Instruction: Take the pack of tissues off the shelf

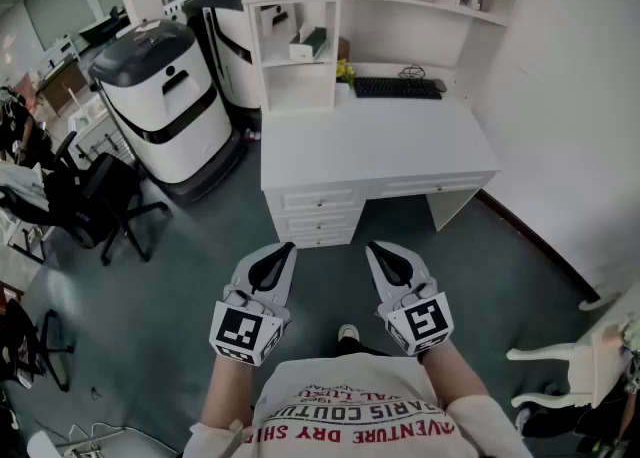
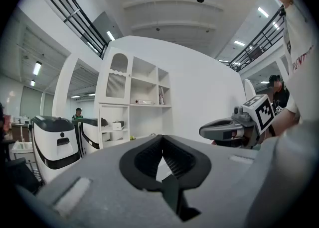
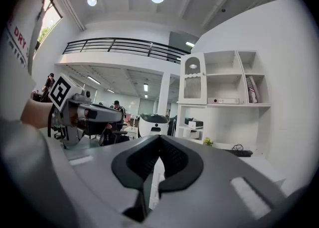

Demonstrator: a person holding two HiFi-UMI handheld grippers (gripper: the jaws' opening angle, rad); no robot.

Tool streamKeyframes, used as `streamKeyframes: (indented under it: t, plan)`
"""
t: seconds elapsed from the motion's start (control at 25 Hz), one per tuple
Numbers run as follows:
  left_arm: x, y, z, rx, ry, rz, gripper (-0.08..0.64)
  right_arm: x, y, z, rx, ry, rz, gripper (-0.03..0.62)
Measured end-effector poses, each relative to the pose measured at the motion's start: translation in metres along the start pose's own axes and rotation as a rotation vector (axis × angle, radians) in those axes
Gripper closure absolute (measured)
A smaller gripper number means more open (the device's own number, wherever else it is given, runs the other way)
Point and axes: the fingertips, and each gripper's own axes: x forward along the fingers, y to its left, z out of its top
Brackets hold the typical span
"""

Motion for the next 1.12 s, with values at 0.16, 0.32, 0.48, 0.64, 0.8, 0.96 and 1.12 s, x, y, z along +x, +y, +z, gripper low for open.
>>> streamKeyframes:
  t: [0.16, 0.32, 0.48, 0.64, 0.8, 0.96, 1.12]
  plan:
    - [-0.004, 0.0, -0.001, -0.006, -0.003, 0.001, 0.555, -0.002, 0.003, -0.001, 0.003, 0.004, -0.002, 0.591]
    - [-0.006, 0.0, -0.002, -0.01, -0.004, 0.0, 0.554, -0.003, 0.005, -0.003, 0.01, 0.011, -0.002, 0.591]
    - [-0.01, -0.003, -0.003, -0.015, -0.009, -0.003, 0.555, -0.006, 0.008, -0.004, 0.017, 0.007, -0.006, 0.591]
    - [-0.017, -0.003, -0.007, -0.015, -0.007, 0.003, 0.555, -0.008, 0.01, -0.005, 0.035, 0.004, -0.031, 0.591]
    - [-0.023, -0.001, -0.008, -0.035, -0.044, 0.017, 0.546, -0.012, 0.011, -0.009, 0.069, 0.0, -0.067, 0.591]
    - [-0.018, 0.006, -0.003, -0.038, -0.066, 0.045, 0.107, -0.01, 0.008, -0.016, 0.073, 0.011, -0.069, 0.591]
    - [-0.008, 0.017, -0.007, -0.052, -0.055, 0.098, 0.107, -0.003, -0.005, -0.023, 0.074, 0.014, -0.054, 0.591]
